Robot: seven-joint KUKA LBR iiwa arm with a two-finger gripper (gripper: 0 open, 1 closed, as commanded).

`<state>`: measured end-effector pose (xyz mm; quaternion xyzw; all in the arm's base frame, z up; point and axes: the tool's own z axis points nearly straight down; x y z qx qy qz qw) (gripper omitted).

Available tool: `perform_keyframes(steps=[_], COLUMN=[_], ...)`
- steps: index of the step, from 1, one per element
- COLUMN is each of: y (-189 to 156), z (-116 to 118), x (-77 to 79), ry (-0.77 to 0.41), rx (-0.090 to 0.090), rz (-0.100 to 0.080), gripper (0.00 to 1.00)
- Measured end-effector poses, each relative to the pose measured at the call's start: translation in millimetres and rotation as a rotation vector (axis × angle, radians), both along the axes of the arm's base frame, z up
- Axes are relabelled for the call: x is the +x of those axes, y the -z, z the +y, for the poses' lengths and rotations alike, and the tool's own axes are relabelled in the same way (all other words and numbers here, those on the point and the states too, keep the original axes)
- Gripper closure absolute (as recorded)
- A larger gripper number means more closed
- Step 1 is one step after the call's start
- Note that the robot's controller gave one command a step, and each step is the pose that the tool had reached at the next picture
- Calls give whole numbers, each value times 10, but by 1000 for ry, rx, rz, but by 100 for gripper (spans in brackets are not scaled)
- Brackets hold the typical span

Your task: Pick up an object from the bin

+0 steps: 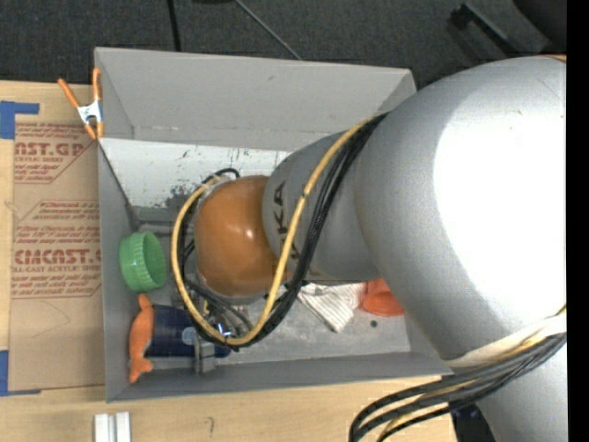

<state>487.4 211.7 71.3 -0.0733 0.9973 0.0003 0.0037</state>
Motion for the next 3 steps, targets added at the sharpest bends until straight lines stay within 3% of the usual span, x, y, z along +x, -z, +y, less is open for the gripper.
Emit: perform_keyframes(steps=[1, 2, 3], y=[11, 11, -1519], z=[32, 32, 34], x=[-71, -71, 164], ry=[-107, -107, -154], rx=[0, 0, 0], rz=[4, 4, 4], gripper=[100, 100, 100])
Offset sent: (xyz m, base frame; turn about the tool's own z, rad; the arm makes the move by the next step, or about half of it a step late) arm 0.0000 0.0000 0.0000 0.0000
